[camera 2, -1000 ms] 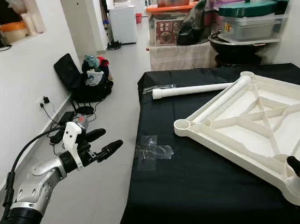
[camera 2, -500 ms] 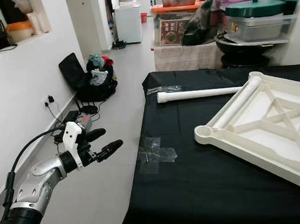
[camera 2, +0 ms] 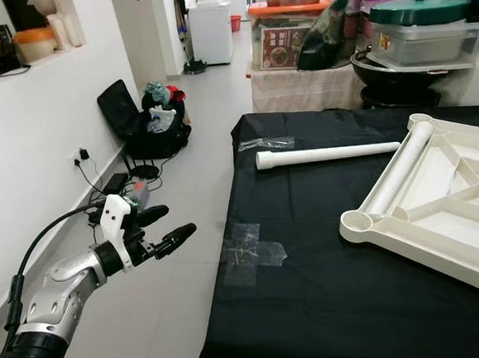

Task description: Building children table

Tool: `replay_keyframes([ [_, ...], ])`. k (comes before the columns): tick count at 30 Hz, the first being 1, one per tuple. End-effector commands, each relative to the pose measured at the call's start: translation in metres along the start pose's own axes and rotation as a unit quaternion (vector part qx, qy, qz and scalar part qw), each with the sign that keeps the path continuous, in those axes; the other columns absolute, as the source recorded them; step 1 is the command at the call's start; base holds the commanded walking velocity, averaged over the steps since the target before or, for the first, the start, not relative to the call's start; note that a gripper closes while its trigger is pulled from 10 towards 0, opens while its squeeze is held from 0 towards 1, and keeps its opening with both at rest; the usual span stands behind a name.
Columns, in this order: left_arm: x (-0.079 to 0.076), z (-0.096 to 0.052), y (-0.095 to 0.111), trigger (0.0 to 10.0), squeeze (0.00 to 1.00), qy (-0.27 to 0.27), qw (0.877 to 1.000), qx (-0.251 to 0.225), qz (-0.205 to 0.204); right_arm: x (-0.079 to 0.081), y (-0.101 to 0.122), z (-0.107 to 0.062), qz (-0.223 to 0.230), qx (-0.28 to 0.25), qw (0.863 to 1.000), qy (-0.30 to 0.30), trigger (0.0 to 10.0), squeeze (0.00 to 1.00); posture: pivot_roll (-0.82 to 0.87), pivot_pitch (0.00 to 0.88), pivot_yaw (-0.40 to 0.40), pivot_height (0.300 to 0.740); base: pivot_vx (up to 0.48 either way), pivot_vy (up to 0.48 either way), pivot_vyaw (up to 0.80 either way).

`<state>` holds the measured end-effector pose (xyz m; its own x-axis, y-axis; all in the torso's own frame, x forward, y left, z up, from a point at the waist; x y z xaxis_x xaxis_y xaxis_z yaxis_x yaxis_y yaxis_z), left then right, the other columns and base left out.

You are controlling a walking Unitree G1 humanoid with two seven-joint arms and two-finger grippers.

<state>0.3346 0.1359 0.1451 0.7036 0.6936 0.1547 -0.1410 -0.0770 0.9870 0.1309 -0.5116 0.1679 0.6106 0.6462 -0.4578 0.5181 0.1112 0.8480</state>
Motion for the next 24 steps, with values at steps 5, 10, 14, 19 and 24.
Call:
replay_keyframes([
  [5,0.0,-0.001,-0.001,10.0,0.0,-0.001,1.0,0.005,0.008,0.002,-0.046,-0.006,-0.182,0.095,0.979,-0.014,10.0,1.0,-0.05,0.0,0.026,0.74,0.0,0.0,0.0],
  [10,-0.001,0.0,-0.001,10.0,0.0,-0.005,1.0,0.004,0.007,0.012,-0.009,-0.001,-0.176,0.029,0.984,0.022,10.0,1.0,-0.06,0.0,0.028,0.74,0.0,0.0,0.0],
  [14,-0.001,0.0,-0.001,10.0,0.0,-0.008,1.0,0.003,0.006,-0.002,0.033,-0.007,-0.202,-0.024,0.979,-0.003,10.0,1.0,-0.06,0.0,0.028,0.74,0.0,0.0,0.0],
  [19,-0.002,-0.002,-0.002,10.0,0.0,-0.01,1.0,0.004,0.004,-0.005,0.069,-0.02,-0.188,-0.071,0.98,0.015,10.0,1.0,-0.07,0.0,0.028,0.74,0.0,0.0,0.0],
  [24,-0.005,-0.001,-0.004,10.0,0.0,-0.013,1.0,0.004,-0.001,-0.017,0.086,-0.032,-0.15,-0.102,0.983,-0.01,10.0,1.0,-0.09,0.0,0.03,0.74,0.0,0.0,0.0],
])
Point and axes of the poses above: a point about 5 cm out from each wrist's last joint towards the gripper, its own z axis pointing out of the wrist towards the gripper, its own y axis along the axis of the wrist's last joint, x = y × z, the point moved 1 cm from there along z, pointing out of the wrist towards the gripper, and after that the axes turned 8 degrees about z, right-handed, at the moved point
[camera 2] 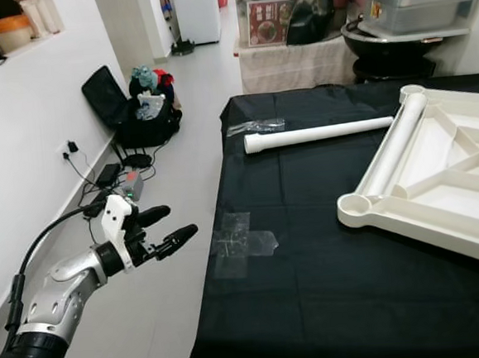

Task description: Building children table

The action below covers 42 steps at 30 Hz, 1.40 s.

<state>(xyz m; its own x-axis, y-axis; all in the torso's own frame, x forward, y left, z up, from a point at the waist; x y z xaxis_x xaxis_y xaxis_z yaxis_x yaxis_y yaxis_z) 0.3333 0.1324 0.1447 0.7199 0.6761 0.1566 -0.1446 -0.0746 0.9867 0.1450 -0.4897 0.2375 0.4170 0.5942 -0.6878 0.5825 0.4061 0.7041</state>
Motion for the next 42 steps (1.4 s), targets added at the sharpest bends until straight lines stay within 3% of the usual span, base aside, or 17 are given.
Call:
replay_keyframes([
  [1,-0.002,-0.003,-0.004,10.0,0.0,-0.001,1.0,0.006,-0.004,-0.019,0.013,-0.004,0.014,-0.028,0.998,-0.051,10.0,1.0,-0.09,0.0,0.03,0.74,0.0,0.0,0.0],
  [3,-0.005,-0.002,-0.006,10.0,0.0,-0.006,1.0,0.008,-0.009,-0.018,-0.001,-0.002,0.184,-0.028,0.98,-0.063,10.0,1.0,-0.09,0.0,0.029,0.74,0.0,0.0,0.0],
  [4,-0.005,-0.002,-0.006,10.0,0.0,-0.006,1.0,0.008,-0.009,-0.018,-0.001,-0.002,0.184,-0.028,0.98,-0.063,10.0,1.0,-0.09,0.0,0.029,0.74,0.0,0.0,0.0],
  [6,-0.007,0.0,-0.008,10.0,0.0,-0.009,1.0,0.009,-0.01,0.002,-0.027,0.001,0.352,0.009,0.932,-0.086,10.0,1.0,-0.1,0.0,0.03,0.74,0.0,0.0,0.0],
  [7,-0.007,0.0,-0.008,10.0,0.0,-0.009,1.0,0.009,-0.01,0.002,-0.027,0.001,0.352,0.009,0.932,-0.086,10.0,1.0,-0.1,0.0,0.03,0.74,0.0,0.0,0.0],
  [9,-0.008,0.001,-0.008,10.0,0.0,-0.01,1.0,0.009,-0.01,0.019,-0.038,0.0,0.424,0.027,0.901,-0.09,10.0,1.0,-0.1,0.0,0.03,0.74,0.0,0.0,0.0],
  [10,-0.008,0.0,-0.008,10.0,0.0,-0.01,1.0,0.01,-0.011,0.036,-0.042,-0.004,0.433,0.042,0.898,-0.071,10.0,1.0,-0.09,0.0,0.027,0.74,0.0,0.0,0.0],
  [15,-0.005,-0.005,-0.009,10.0,0.0,-0.009,1.0,0.014,-0.01,0.07,-0.044,-0.018,0.429,0.07,0.9,-0.021,10.0,1.0,-0.09,0.0,0.029,0.74,0.0,0.0,0.0],
  [20,-0.003,-0.008,-0.009,10.0,0.0,-0.007,1.0,0.018,-0.008,0.073,-0.037,-0.031,0.422,0.065,0.904,-0.033,10.0,1.0,-0.09,0.0,0.028,0.74,0.0,0.0,0.0],
  [25,-0.007,-0.006,-0.01,10.0,0.0,-0.013,1.0,0.017,-0.013,0.075,0.006,-0.05,0.415,-0.005,0.91,-0.019,10.0,1.0,-0.11,0.0,0.04,0.74,0.0,0.0,0.0],
  [29,-0.007,-0.005,-0.01,10.0,0.0,-0.016,1.0,0.016,-0.014,0.102,0.05,-0.063,0.381,-0.1,0.914,0.101,10.0,1.0,-0.11,0.0,0.044,0.74,0.0,0.0,0.0],
  [30,-0.007,-0.004,-0.009,10.0,0.0,-0.016,1.0,0.015,-0.014,0.123,0.069,-0.073,0.362,-0.137,0.907,0.168,10.0,0.72,-0.1,0.0,0.043,0.74,0.0,0.0,0.0],
  [31,-0.007,-0.003,-0.008,10.0,0.0,-0.014,1.0,0.013,-0.011,0.153,0.093,-0.089,0.337,-0.182,0.89,0.247,10.0,0.21,-0.1,0.0,0.035,0.74,0.0,0.0,0.0],
  [33,-0.007,-0.002,-0.007,10.0,0.0,-0.012,1.0,0.011,-0.01,0.162,0.1,-0.095,0.328,-0.195,0.885,0.268,10.0,0.21,-0.09,0.0,0.03,0.74,0.0,0.0,0.0],
  [34,-0.006,-0.002,-0.007,10.0,0.0,-0.006,1.0,0.01,-0.008,0.173,0.108,-0.098,0.321,-0.206,0.88,0.284,10.0,0.0,-0.09,0.0,0.026,0.74,0.0,0.0,0.0],
  [40,-0.003,-0.004,-0.006,10.0,0.0,0.007,1.0,0.007,-0.008,0.193,0.126,-0.1,0.317,-0.222,0.872,0.3,10.0,0.0,-0.08,0.0,0.018,0.74,0.0,0.0,0.0],
  [42,-0.003,-0.006,-0.006,10.0,0.0,0.013,1.0,0.007,-0.007,0.217,0.155,-0.097,0.325,-0.239,0.861,0.309,10.0,0.0,-0.05,0.0,0.001,0.74,0.0,0.0,0.0],
])
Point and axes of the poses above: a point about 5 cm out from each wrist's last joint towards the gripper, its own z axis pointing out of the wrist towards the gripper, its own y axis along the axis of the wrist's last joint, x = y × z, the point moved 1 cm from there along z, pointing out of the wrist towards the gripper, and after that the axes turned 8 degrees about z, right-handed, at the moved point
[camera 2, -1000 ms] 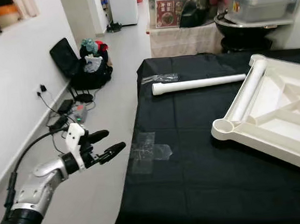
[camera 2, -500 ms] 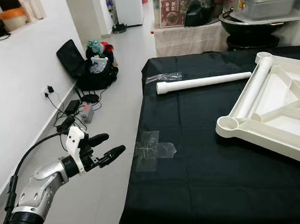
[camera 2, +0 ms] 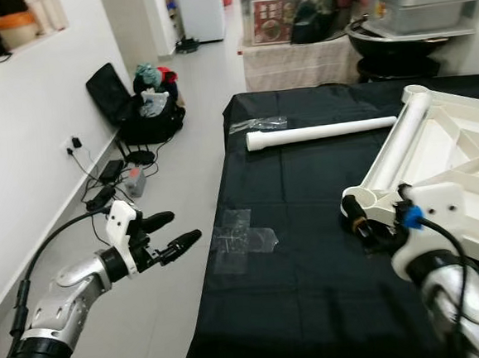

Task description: Building children table

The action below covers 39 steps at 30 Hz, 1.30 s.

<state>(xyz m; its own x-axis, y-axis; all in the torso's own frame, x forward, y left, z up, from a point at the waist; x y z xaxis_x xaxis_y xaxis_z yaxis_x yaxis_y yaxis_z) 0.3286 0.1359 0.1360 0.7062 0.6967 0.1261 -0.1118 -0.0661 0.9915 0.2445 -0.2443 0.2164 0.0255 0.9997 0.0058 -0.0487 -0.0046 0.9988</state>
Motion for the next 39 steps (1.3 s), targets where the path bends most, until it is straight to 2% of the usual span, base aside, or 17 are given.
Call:
replay_keyframes([
  [1,-0.001,0.0,0.002,10.0,0.0,0.001,1.0,-0.002,0.008,0.014,-0.003,0.013,-0.002,0.0,1.0,0.008,10.0,0.0,-0.05,0.0,0.001,0.74,0.0,0.0,0.0],
  [2,-0.001,0.0,0.003,10.0,0.0,0.003,1.0,-0.003,0.008,0.025,-0.001,0.023,-0.003,-0.01,1.0,0.017,10.0,0.0,-0.05,0.0,0.001,0.74,0.0,0.0,0.0],
  [5,0.0,-0.001,0.004,10.0,0.0,0.007,1.0,-0.006,0.007,0.033,-0.001,0.036,-0.004,-0.019,1.0,0.024,10.0,0.0,-0.04,0.0,-0.007,0.74,0.0,0.0,0.0],
  [7,0.001,-0.001,0.005,10.0,0.0,0.011,1.0,-0.008,0.007,0.044,-0.011,0.059,-0.026,-0.014,0.999,0.04,10.0,0.0,-0.03,0.0,-0.01,0.74,0.0,0.0,0.0],
  [8,0.001,-0.001,0.005,10.0,0.0,0.011,1.0,-0.008,0.007,0.044,-0.011,0.059,-0.026,-0.014,0.999,0.04,10.0,0.0,-0.03,0.0,-0.01,0.74,0.0,0.0,0.0],
  [10,0.0,0.0,0.005,10.0,0.0,0.013,1.0,-0.009,0.008,0.052,-0.021,0.074,-0.05,-0.002,0.997,0.062,10.0,0.0,-0.02,0.0,-0.013,0.74,0.0,0.0,0.0],
  [16,0.001,-0.001,0.008,10.0,0.0,0.018,1.0,-0.012,0.011,0.048,-0.034,0.093,-0.085,0.035,0.995,0.045,10.0,0.0,0.02,0.0,-0.04,0.74,0.0,0.0,0.0],
  [17,0.003,-0.004,0.008,10.0,0.0,0.023,1.0,-0.012,0.012,0.037,-0.037,0.102,-0.121,0.055,0.991,0.012,10.0,0.0,0.02,0.0,-0.046,0.74,0.0,0.0,0.0],
  [18,0.003,-0.004,0.008,10.0,0.0,0.023,1.0,-0.012,0.012,0.037,-0.037,0.102,-0.121,0.055,0.991,0.012,10.0,0.0,0.02,0.0,-0.046,0.74,0.0,0.0,0.0],
  [19,0.004,-0.006,0.008,10.0,0.0,0.027,0.999,-0.011,0.013,0.026,-0.039,0.109,-0.15,0.075,0.986,-0.017,10.0,0.0,0.02,0.0,-0.047,0.74,0.0,0.0,0.0],
  [21,0.004,-0.009,0.007,10.0,0.0,0.03,0.999,-0.009,0.013,0.014,-0.039,0.112,-0.153,0.092,0.983,-0.039,10.0,0.0,0.02,0.0,-0.047,0.74,0.0,0.0,0.0],
  [25,0.004,-0.01,0.006,10.0,0.0,0.032,0.999,-0.007,0.013,0.002,-0.039,0.113,-0.147,0.105,0.982,-0.052,10.0,0.0,0.02,0.0,-0.047,0.74,0.0,0.0,0.0],
  [27,0.003,-0.009,0.006,10.0,0.0,0.029,0.999,-0.007,0.012,-0.014,-0.047,0.108,-0.107,0.136,0.984,-0.051,10.0,0.0,0.02,0.0,-0.042,0.74,0.0,0.0,0.0],
  [28,0.003,-0.009,0.006,10.0,0.0,0.029,0.999,-0.007,0.012,-0.014,-0.047,0.108,-0.107,0.136,0.984,-0.051,10.0,0.0,0.02,0.0,-0.042,0.74,0.0,0.0,0.0],
  [31,0.003,-0.007,0.006,10.0,0.0,0.027,1.0,-0.007,0.013,-0.006,-0.061,0.103,-0.033,0.17,0.985,0.022,10.0,0.0,0.02,0.0,-0.036,0.74,0.0,0.0,0.0],
  [34,0.004,-0.007,0.006,10.0,0.0,0.026,1.0,-0.007,0.013,-0.003,-0.064,0.104,-0.026,0.175,0.984,0.038,10.0,0.0,0.02,0.0,-0.036,0.74,0.0,0.0,0.0],
  [39,0.002,-0.006,0.007,10.0,0.0,0.023,1.0,-0.006,0.014,-0.003,-0.088,0.11,-0.047,0.238,0.968,0.064,10.0,0.0,0.02,0.0,-0.037,0.74,0.0,0.0,0.0],
])
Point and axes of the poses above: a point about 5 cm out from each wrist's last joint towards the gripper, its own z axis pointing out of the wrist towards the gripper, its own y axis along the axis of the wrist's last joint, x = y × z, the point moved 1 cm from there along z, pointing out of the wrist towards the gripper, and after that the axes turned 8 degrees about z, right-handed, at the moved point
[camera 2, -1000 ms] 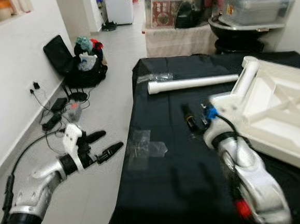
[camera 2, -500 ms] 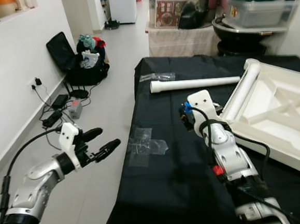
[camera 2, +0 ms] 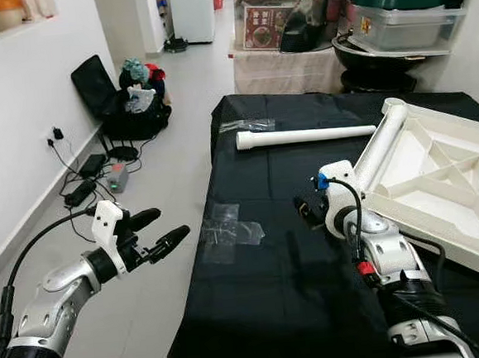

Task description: Building children table

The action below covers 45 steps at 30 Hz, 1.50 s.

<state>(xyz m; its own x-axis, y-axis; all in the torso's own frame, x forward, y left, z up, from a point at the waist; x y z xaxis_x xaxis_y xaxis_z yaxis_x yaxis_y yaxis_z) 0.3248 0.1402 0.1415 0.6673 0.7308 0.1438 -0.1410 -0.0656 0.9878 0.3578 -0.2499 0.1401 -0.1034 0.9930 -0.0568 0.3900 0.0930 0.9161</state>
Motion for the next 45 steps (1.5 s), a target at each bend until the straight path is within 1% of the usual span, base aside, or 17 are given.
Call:
replay_keyframes([
  [1,0.001,-0.001,0.001,10.0,0.0,-0.002,1.0,0.004,0.005,-0.003,-0.007,0.006,-0.015,0.028,0.999,-0.004,10.0,0.0,0.02,0.0,-0.041,0.74,0.0,0.0,0.0],
  [5,0.001,-0.001,0.001,10.0,0.0,-0.002,1.0,0.005,0.005,-0.006,-0.007,0.007,-0.021,0.035,0.999,-0.01,10.0,0.0,0.02,0.0,-0.041,0.74,0.0,0.0,0.0],
  [6,0.001,-0.001,0.002,10.0,0.0,-0.001,1.0,0.005,0.006,-0.01,-0.004,0.008,-0.029,0.036,0.999,-0.022,10.0,0.0,0.03,0.0,-0.044,0.74,0.0,0.0,0.0],
  [7,0.001,-0.002,0.002,10.0,0.0,-0.001,1.0,0.005,0.006,-0.017,0.005,0.008,-0.036,0.027,0.998,-0.037,10.0,0.0,0.03,0.0,-0.049,0.74,0.0,0.0,0.0],
  [9,0.001,-0.002,0.002,10.0,0.0,-0.001,1.0,0.005,0.006,-0.017,0.005,0.008,-0.036,0.027,0.998,-0.037,10.0,0.0,0.03,0.0,-0.049,0.74,0.0,0.0,0.0],
  [10,0.001,-0.003,0.002,10.0,0.0,0.0,1.0,0.005,0.006,-0.021,0.014,0.007,-0.041,0.016,0.998,-0.045,10.0,0.0,0.03,0.0,-0.048,0.74,0.0,0.0,0.0],
  [11,0.001,-0.003,0.002,10.0,0.0,0.0,1.0,0.005,0.006,-0.021,0.014,0.007,-0.041,0.016,0.998,-0.045,10.0,0.0,0.03,0.0,-0.048,0.74,0.0,0.0,0.0],
  [12,0.0,-0.003,0.001,10.0,0.0,0.0,1.0,0.005,0.005,-0.023,0.025,0.006,-0.05,0.0,0.998,-0.046,10.0,0.0,0.03,0.0,-0.051,0.74,0.0,0.0,0.0],
  [15,-0.001,-0.004,0.001,10.0,0.0,-0.001,1.0,0.005,0.004,-0.022,0.038,0.005,-0.062,-0.02,0.997,-0.037,10.0,0.0,0.03,0.0,-0.05,0.74,0.0,0.0,0.0],
  [18,-0.001,-0.005,0.001,10.0,0.0,-0.001,1.0,0.006,0.003,-0.019,0.042,0.005,-0.068,-0.025,0.997,-0.03,10.0,0.0,0.03,0.0,-0.051,0.74,0.0,0.0,0.0],
  [20,-0.002,-0.005,0.0,10.0,0.0,-0.003,1.0,0.006,0.002,-0.018,0.039,0.008,-0.076,-0.008,0.997,-0.028,10.0,0.0,0.03,0.0,-0.051,0.74,0.0,0.0,0.0],
  [23,-0.003,-0.004,0.0,10.0,0.0,-0.004,1.0,0.006,0.002,-0.021,0.032,0.01,-0.071,0.016,0.997,-0.035,10.0,0.0,0.03,0.0,-0.053,0.74,0.0,0.0,0.0],
  [27,-0.004,-0.006,0.0,10.0,0.0,-0.007,1.0,0.007,0.0,-0.033,0.016,0.012,-0.036,0.057,0.995,-0.068,10.0,0.0,0.03,0.0,-0.058,0.74,0.0,0.0,0.0],
  [32,-0.006,-0.007,-0.001,10.0,0.0,-0.008,1.0,0.008,-0.001,-0.039,0.009,0.012,-0.018,0.067,0.993,-0.091,10.0,0.0,0.04,0.0,-0.06,0.74,0.0,0.0,0.0],
  [36,-0.006,-0.007,-0.001,10.0,0.0,-0.008,1.0,0.008,-0.002,-0.036,0.003,0.014,-0.013,0.077,0.994,-0.083,10.0,0.0,0.04,0.0,-0.061,0.74,0.0,0.0,0.0],
  [40,-0.006,-0.007,0.0,10.0,0.0,-0.008,1.0,0.008,-0.001,-0.027,-0.002,0.017,-0.017,0.082,0.995,-0.062,10.0,0.0,0.04,0.0,-0.061,0.74,0.0,0.0,0.0],
  [45,-0.006,-0.006,0.001,10.0,0.0,-0.008,1.0,0.009,0.001,-0.015,-0.002,0.022,-0.04,0.085,0.995,-0.031,10.0,0.0,0.05,0.0,-0.061,0.74,0.0,0.0,0.0],
])
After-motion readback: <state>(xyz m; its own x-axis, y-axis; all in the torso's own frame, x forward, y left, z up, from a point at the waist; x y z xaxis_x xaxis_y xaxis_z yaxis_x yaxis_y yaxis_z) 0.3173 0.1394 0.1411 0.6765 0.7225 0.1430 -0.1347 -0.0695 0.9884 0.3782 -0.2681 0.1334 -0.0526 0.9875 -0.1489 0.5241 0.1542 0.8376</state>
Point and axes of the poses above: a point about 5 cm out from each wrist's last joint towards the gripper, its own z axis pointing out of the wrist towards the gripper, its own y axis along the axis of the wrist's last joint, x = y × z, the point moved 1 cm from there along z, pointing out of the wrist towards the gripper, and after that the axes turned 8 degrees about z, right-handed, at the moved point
